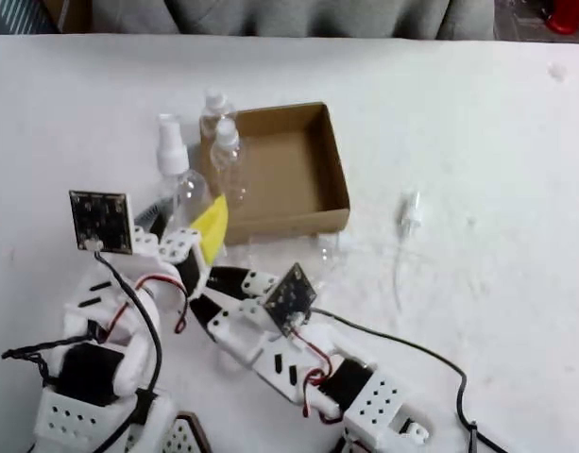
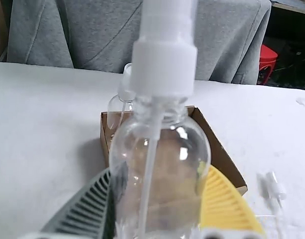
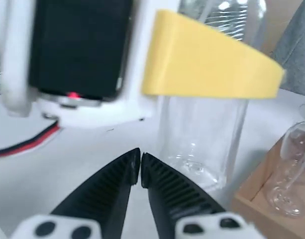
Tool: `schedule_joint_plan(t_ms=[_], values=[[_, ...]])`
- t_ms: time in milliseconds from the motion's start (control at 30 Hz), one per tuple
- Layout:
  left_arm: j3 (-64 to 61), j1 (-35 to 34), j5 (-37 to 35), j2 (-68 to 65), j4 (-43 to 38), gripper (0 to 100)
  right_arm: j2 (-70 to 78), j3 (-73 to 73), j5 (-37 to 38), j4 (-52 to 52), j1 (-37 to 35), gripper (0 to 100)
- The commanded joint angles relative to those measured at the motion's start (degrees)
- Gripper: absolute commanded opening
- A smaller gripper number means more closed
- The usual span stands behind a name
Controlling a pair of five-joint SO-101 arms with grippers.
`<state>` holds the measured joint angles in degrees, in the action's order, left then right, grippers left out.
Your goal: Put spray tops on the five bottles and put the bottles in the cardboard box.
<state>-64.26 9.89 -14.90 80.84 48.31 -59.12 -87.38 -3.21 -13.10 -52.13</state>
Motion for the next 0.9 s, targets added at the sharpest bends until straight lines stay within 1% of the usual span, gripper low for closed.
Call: schedule_joint_plan(t_ms=[0,300,533,600,667,767,867], values=[[3.78,1.98,0.35,1.54,2.46,2,0.66,3.87,0.18,-1.19,6.37,1.6],[3.69,1.98,0.44,1.54,2.46,2,0.48,3.87,0.18,-1.19,10.95,1.6],[3.08,1.54,0.44,1.45,1.32,2,0.4,3.43,0.7,0.57,11.65,1.5],[0.79,1.45,0.44,1.36,-2.81,2,0.22,3.87,0.7,3.65,11.82,1.5],[-3.69,0.48,0.44,1.36,-10.2,2,-1.1,4.13,1.41,6.37,11.91,1.5],[-10.02,-1.8,0.53,1.1,-21.36,2,-5.05,4.13,5.89,10.24,11.91,1.5],[-13.63,-3.3,4.04,1.1,-27.96,2,-9.63,3.96,7.56,14.11,13.41,1.5]])
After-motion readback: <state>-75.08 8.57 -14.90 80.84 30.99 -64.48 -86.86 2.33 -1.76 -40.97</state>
